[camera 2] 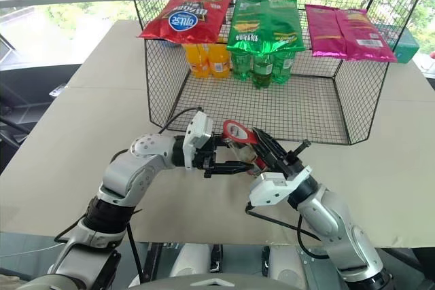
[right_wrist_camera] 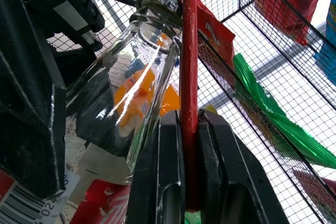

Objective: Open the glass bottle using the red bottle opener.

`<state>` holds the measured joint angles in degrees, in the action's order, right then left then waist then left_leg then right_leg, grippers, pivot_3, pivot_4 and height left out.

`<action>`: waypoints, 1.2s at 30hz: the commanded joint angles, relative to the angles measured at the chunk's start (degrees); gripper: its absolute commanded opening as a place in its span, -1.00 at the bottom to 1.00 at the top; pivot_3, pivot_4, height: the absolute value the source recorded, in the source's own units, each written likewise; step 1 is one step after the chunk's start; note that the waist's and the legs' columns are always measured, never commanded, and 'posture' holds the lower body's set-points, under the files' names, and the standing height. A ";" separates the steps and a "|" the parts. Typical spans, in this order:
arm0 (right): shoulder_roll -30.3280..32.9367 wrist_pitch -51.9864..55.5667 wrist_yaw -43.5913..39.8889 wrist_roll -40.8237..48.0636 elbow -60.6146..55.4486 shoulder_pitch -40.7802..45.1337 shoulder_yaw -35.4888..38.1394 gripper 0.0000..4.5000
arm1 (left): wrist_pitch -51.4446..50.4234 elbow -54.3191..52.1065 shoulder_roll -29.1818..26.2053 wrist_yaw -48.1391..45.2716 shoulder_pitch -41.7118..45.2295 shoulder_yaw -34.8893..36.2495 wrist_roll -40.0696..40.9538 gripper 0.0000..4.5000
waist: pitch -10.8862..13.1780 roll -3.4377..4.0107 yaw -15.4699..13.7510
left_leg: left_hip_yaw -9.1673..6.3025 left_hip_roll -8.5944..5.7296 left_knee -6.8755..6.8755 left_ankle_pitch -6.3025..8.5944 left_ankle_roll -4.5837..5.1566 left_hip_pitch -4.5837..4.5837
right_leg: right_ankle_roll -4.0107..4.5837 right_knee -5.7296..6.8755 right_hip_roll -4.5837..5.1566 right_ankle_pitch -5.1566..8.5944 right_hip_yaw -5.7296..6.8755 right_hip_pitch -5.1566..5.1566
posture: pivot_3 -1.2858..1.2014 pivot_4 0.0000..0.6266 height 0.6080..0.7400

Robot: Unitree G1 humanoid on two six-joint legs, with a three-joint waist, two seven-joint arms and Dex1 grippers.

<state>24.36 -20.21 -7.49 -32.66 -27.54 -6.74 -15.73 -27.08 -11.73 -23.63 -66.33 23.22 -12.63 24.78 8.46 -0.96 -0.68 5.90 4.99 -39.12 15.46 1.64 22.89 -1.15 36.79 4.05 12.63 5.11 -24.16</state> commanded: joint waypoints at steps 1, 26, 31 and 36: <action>0.33 0.13 -1.11 -2.16 1.04 -2.14 -1.03 -1.00 | 5.05 -2.52 1.78 -0.83 2.47 1.30 2.08 0.02 | 0.00 0.00 -0.05 | 0.00 0.00 0.00 0.00 0.00 0.01 | 0.00 -0.01 0.00 0.00 0.00 0.00 | 0.03 -0.52 1.00; -4.31 8.40 -1.84 1.34 -4.60 -2.32 8.31 -1.00 | 8.68 2.51 -4.95 -5.61 7.80 3.32 0.42 0.02 | 0.02 0.01 -0.01 | 0.16 0.01 0.03 0.00 0.00 0.02 | -0.01 0.00 -0.01 -0.01 -0.09 -0.07 | 0.03 -0.52 1.00; -3.36 9.07 -5.25 3.18 -3.25 -4.46 6.26 -1.00 | 7.93 4.54 -6.62 -6.50 8.69 3.08 -0.54 0.02 | 0.02 0.01 0.00 | 0.19 0.01 0.04 0.00 0.00 0.03 | -0.01 0.00 -0.02 -0.01 -0.08 -0.07 | 0.03 -0.52 1.00; -4.20 11.24 -8.25 7.63 -3.40 -5.38 5.59 -1.00 | 5.67 5.54 -8.44 -7.12 10.40 2.70 -1.07 0.02 | 0.02 0.01 -0.01 | 0.17 0.01 0.04 0.00 0.00 0.03 | -0.01 0.00 -0.02 -0.01 -0.08 -0.07 | 0.03 -0.52 1.00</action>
<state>20.64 -9.75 -15.22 -27.13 -29.22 -12.41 -10.54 -21.13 -5.11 -31.56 -72.84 31.55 -10.41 22.86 8.48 -0.95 -0.68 6.06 5.00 -39.09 15.46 1.64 22.92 -1.15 36.79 4.03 12.62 5.03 -24.24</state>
